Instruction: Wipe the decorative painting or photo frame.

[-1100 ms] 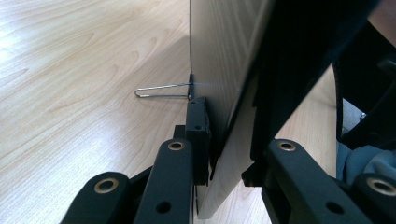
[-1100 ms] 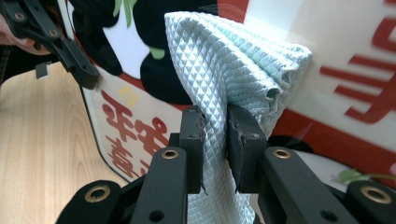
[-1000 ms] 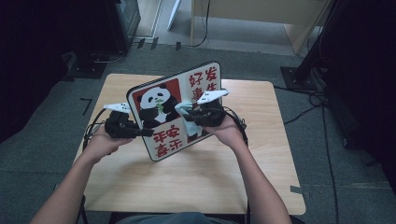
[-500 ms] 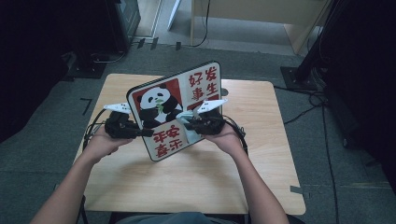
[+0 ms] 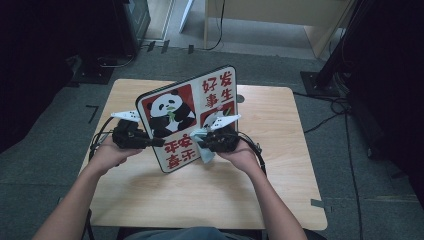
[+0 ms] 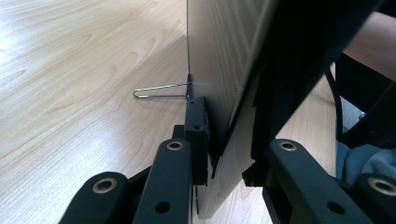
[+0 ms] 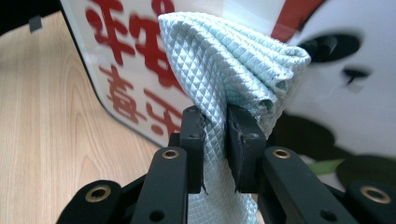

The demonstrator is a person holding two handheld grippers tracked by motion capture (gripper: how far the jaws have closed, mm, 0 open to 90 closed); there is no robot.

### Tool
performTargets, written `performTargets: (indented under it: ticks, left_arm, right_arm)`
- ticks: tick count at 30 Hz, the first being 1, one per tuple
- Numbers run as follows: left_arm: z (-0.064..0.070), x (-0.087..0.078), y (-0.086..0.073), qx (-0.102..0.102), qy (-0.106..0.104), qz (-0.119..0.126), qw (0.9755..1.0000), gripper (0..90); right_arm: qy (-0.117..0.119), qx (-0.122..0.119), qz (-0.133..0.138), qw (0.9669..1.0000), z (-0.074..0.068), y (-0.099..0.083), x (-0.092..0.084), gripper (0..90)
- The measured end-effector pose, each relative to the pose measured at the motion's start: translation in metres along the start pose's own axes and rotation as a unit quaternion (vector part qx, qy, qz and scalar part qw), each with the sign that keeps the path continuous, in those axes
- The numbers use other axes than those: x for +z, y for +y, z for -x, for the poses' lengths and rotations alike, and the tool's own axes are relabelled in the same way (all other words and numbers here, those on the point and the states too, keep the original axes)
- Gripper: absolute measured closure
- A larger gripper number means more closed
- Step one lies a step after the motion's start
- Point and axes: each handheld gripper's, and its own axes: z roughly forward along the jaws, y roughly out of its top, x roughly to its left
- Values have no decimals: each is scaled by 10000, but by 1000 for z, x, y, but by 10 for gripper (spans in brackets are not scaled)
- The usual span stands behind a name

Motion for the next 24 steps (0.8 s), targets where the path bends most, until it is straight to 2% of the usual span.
performTargets:
  ticks: [6, 11, 19, 24]
  left_arm:
    - [0, 0, 0, 2, -8, 0, 10000, 778]
    - [0, 0, 0, 15, -8, -8, 10000, 777]
    - [-1, 1, 0, -18, -32, -26, 10000, 769]
    - [-1, 1, 0, -17, -25, -37, 10000, 770]
  right_arm:
    - [26, 22, -57, 10000, 0, -10, 6, 778]
    - [39, 88, -299, 9995, 0, -17, 11, 776]
    - [87, 147, -417, 9990, 1, -14, 9, 771]
    - [96, 131, -195, 9997, 0, -8, -2, 772]
